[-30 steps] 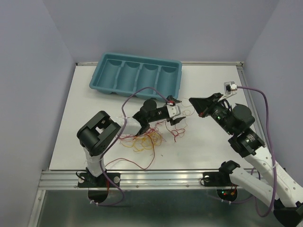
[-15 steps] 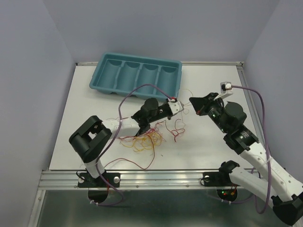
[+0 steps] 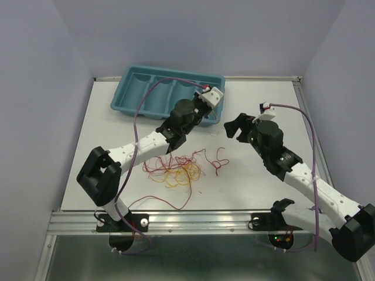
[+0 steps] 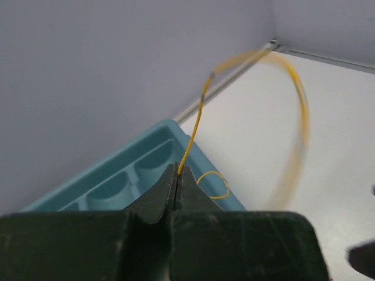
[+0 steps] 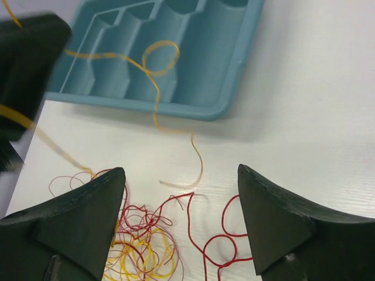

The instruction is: Untangle the cables

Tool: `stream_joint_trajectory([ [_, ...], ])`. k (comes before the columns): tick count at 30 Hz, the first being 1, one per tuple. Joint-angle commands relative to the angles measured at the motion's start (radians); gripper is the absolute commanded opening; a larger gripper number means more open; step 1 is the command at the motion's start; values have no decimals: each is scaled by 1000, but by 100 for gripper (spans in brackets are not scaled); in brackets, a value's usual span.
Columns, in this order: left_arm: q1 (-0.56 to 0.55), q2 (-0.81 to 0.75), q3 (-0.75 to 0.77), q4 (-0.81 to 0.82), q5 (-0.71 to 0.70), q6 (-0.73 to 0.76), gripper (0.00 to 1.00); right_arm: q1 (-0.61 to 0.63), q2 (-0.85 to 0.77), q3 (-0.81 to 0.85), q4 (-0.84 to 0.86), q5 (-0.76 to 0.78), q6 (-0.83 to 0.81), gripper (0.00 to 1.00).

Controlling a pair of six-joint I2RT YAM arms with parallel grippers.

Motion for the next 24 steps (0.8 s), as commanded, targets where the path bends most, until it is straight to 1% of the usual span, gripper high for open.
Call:
stream_joint_trajectory([
  [1,84,17,172,-74,-104,-39,0,7,-68,-41,70,86,5,83],
  [3,114,35,230,-80,-95,-25,0,7,-94,-53,72,110,6,83],
  [5,121,51,270,-79,-101,4,0,8,-113,-62,72,126,11,83],
  [7,122,94,331,-83,-127,57,0,7,-137,-76,75,153,20,83],
  [9,122,129,402,-94,-166,79,0,8,-159,-84,75,188,29,84],
  [10,122,170,423,-115,-179,96,0,7,-169,-96,75,202,32,84],
  [12,124,206,460,-122,-199,110,0,8,-200,-105,76,231,35,84],
  [16,133,297,476,-106,-193,123,0,8,-242,-125,76,254,41,84],
  [19,141,373,506,-102,-243,137,0,8,-252,-127,78,251,43,84],
  [22,176,419,511,-97,-199,99,0,7,-239,-127,78,244,49,84],
  [24,203,434,500,-96,-136,55,0,7,-229,-124,78,242,54,84],
])
